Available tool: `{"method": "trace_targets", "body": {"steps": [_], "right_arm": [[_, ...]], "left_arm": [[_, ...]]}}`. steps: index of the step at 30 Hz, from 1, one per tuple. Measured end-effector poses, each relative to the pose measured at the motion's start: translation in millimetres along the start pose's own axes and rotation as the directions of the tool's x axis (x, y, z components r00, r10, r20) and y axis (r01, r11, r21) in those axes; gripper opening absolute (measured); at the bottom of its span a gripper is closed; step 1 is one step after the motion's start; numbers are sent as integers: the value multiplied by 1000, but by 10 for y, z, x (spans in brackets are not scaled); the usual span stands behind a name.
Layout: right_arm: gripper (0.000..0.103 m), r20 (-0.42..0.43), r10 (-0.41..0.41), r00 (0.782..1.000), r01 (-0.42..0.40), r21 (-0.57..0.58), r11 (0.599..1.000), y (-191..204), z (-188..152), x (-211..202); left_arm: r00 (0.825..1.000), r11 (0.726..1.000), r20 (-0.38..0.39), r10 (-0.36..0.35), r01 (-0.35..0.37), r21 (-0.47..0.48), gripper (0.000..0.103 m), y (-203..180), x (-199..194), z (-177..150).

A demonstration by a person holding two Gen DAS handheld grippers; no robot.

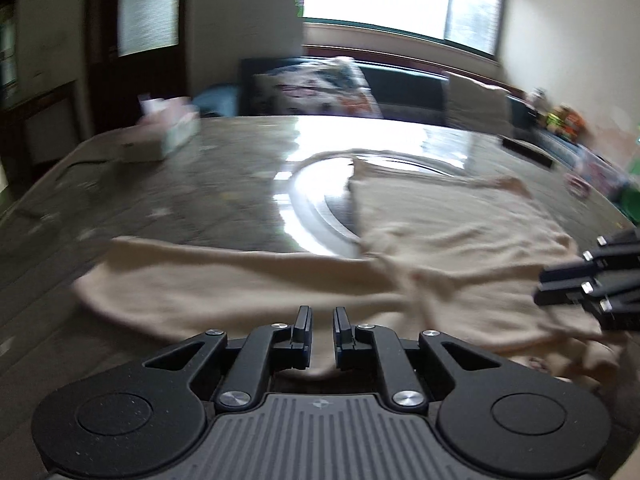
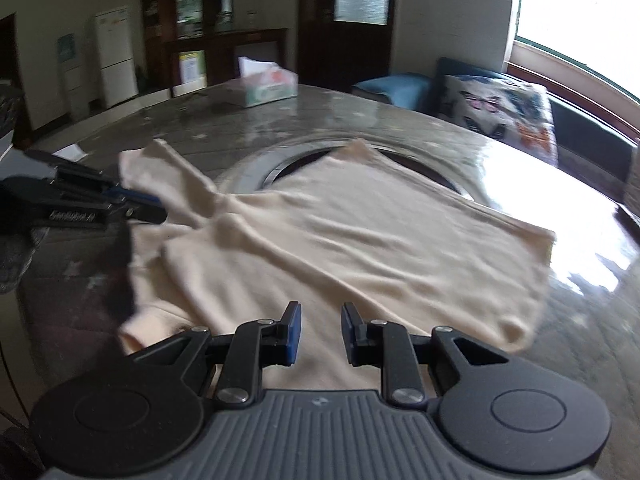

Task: Fold clothes
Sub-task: 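Release the folded sleeve with the right tool and withdraw, then grasp the other sleeve with the left tool and fold it across the shirt body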

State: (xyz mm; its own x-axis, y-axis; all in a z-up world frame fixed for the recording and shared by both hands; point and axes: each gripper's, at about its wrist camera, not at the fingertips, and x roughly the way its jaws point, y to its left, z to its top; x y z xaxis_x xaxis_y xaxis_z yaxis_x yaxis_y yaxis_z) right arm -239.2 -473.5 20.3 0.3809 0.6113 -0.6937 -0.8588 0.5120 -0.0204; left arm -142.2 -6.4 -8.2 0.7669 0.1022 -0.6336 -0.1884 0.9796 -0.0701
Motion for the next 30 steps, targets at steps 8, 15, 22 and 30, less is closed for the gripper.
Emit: {"method": "trace_targets", "body": {"steps": [8, 15, 22, 30], "right_arm": [[21, -18, 97, 995, -98, -81, 992, 453, 146, 268], [21, -2, 133, 991, -132, -132, 982, 690, 236, 304], [21, -3, 134, 991, -133, -133, 982, 686, 240, 284], [22, 43, 95, 995, -90, -110, 990, 516, 227, 34]], "left_arm": [[986, 977, 7, 165, -162, -136, 27, 583, -75, 22], [967, 942, 21, 254, -243, -232, 39, 875, -117, 44], [950, 902, -1, 313, -298, -313, 39, 1070, -43, 71], [941, 877, -14, 337, -320, -359, 26, 1150, 55, 101]]}}
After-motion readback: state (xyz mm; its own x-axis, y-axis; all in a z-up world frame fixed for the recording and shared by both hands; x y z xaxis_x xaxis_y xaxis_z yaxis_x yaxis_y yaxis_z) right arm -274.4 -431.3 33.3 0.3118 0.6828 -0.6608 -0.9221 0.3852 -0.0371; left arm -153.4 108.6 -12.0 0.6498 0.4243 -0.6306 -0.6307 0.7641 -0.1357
